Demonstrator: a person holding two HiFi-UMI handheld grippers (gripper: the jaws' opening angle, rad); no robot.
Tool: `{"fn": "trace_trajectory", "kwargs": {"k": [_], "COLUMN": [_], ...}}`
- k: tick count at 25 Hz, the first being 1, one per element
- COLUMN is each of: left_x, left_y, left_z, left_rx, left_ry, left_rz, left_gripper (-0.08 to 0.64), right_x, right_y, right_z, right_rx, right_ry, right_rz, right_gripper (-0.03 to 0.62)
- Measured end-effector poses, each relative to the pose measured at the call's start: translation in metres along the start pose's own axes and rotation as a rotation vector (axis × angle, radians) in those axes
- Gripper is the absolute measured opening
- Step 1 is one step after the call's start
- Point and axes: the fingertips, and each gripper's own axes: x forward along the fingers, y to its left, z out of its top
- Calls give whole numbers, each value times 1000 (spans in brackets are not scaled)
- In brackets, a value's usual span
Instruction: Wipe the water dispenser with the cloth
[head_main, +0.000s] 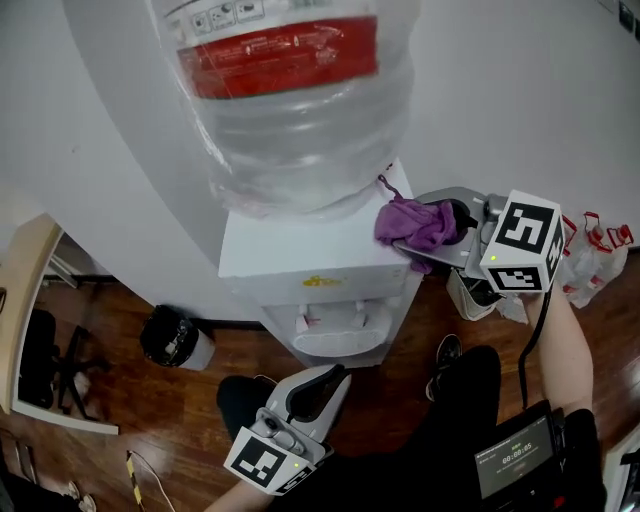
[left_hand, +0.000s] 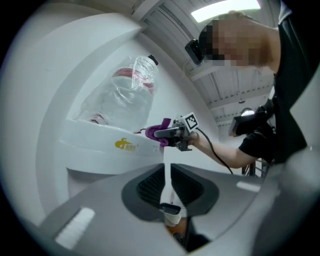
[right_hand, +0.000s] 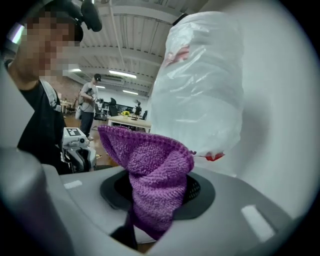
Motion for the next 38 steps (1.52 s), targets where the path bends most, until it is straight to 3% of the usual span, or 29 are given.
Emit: {"fn": "trace_trajectory", "kwargs": {"k": [8,13,15,17,19,22,24,27,29,33,38], "left_x": [6,-12,-19,-26,-31,-32,-29,-20,-13,8,25], "left_y": [-2,-1,-5,-10,-16,-32,-45,-60,-67,-77,-69], "left_z": [0,-10,-14,-17,-21,-26,-24,-19,-18,-22,-29], "left_rx": [-30,-62,-71,-75,-80,-81,-71,-47,-39,-60,-88], "left_ry": [-31,-38,-42,-47,-52,-57,-60,-64,-66,-80,-77], "left_rz": [148,319,383,448,509,582,615,648,667,675,660], "left_gripper": [55,52,52,52,52,52,52,52,52,51,48], "right_x": [22,32,28,25,28,45,58,75,83,67,-2], "right_y": [-82,-95,-94,-106,-136,-188,-211,-231,-231,-189,-94], "right_z": [-19,-21,-23,-27,-35,-46,-51,-49,-45,-44,-48], "right_rx": [104,112,89,71,84,196,260,279,273,214,177], "right_ry": [-10,-26,-30,-32,-37,-62,-67,-49,-33,-6,-140], "right_rz": [29,206,234,205,116,4,-18,-31,0,158,316], "right_gripper": [158,166,162,158,153,154,155,155,155,155,155]}}
